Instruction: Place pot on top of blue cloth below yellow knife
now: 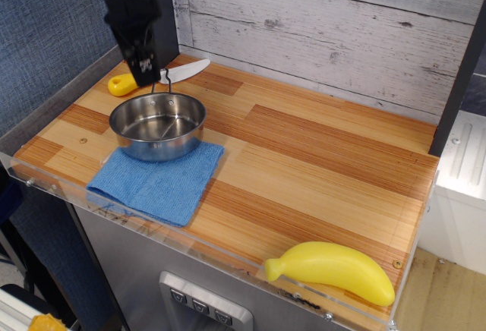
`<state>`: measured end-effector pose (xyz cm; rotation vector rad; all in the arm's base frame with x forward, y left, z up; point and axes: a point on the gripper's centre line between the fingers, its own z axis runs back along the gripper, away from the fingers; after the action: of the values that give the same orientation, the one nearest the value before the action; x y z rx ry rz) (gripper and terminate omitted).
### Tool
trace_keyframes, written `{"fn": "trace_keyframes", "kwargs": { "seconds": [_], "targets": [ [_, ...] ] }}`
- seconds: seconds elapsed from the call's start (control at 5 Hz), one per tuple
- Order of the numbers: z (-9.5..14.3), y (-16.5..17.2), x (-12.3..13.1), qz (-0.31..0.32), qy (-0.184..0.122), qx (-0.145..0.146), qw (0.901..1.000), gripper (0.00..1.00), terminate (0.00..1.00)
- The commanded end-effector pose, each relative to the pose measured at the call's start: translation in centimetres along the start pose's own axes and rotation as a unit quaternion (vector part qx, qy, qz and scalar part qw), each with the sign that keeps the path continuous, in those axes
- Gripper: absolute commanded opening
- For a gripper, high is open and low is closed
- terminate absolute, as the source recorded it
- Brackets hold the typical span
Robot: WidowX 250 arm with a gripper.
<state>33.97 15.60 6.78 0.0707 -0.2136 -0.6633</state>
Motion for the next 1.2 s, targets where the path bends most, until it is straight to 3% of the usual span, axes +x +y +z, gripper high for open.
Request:
{"fn": "trace_keyframes", "kwargs": {
  "seconds": [0.0, 0.2, 1.0],
  "targets": [
    [9.1, 0.8, 3.0, -0.04, -0.053, 0.071, 0.9953, 1.0, 0.0],
    [10.6, 0.5, 3.2, -0.067, -0.041, 0.078, 0.9939, 1.0, 0.0],
    [10.6, 0.5, 3.2, -0.067, -0.041, 0.078, 0.9939, 1.0, 0.0]
  ]
}}
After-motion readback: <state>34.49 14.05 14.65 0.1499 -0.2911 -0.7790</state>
